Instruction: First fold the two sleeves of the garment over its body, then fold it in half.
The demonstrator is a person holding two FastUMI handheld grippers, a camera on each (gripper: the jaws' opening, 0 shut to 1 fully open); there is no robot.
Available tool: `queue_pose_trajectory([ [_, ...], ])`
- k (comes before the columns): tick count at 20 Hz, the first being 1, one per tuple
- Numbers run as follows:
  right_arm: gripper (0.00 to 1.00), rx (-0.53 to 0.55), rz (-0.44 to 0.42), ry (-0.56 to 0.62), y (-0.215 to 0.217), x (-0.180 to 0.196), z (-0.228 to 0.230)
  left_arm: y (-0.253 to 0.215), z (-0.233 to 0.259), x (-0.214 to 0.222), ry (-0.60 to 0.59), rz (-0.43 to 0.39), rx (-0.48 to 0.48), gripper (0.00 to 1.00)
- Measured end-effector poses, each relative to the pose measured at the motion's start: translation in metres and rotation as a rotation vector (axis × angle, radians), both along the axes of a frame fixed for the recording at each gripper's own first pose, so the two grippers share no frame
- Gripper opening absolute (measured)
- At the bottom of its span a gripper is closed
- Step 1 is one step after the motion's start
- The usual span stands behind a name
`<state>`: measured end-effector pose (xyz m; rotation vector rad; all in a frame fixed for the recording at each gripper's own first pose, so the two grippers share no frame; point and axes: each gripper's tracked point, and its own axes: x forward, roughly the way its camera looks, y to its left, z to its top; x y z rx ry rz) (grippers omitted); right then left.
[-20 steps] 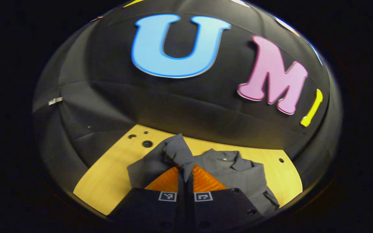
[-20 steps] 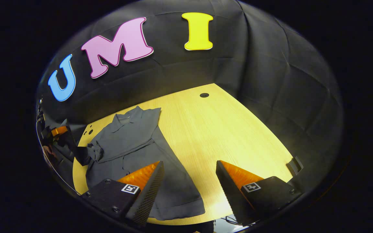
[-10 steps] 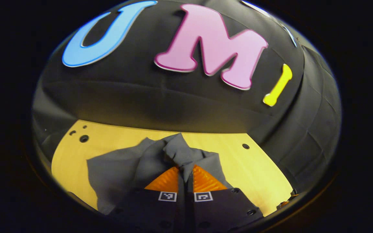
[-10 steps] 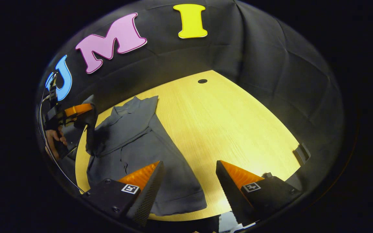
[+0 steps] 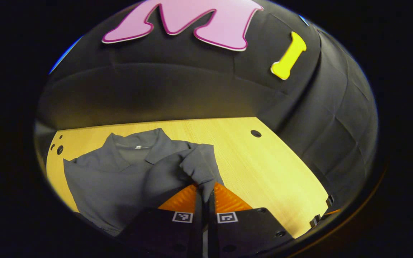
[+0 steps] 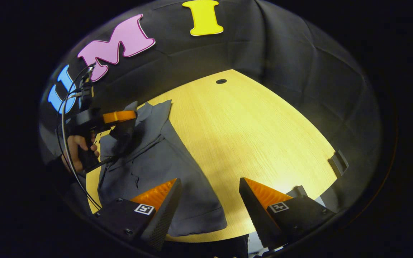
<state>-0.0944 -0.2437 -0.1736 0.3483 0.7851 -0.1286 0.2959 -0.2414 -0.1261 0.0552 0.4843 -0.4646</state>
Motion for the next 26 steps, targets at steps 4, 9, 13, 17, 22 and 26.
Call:
queue_pose_trajectory([
  [4,0.99,0.018,0.015,0.018,0.005,0.001,-0.004,-0.017,0.005,-0.009,-0.008,-0.027,-0.039,0.22],
  [9,0.99,0.014,0.091,0.049,0.025,0.004,-0.015,0.016,0.023,-0.038,-0.066,-0.037,-0.072,0.8],
  [13,0.99,-0.004,0.15,0.094,0.037,-0.002,-0.031,0.096,0.028,-0.081,-0.127,0.007,-0.006,0.95],
  [17,0.99,-0.011,0.107,0.178,0.032,-0.021,-0.058,0.189,0.01,-0.134,-0.153,0.067,0.097,0.96],
  [22,0.99,0.015,0.043,0.257,0.039,-0.042,-0.086,0.286,-0.052,-0.204,-0.045,0.171,0.132,0.96],
  [26,0.99,-0.039,0.028,0.276,0.043,-0.05,-0.098,0.343,-0.098,-0.241,0.023,0.256,0.156,0.96],
])
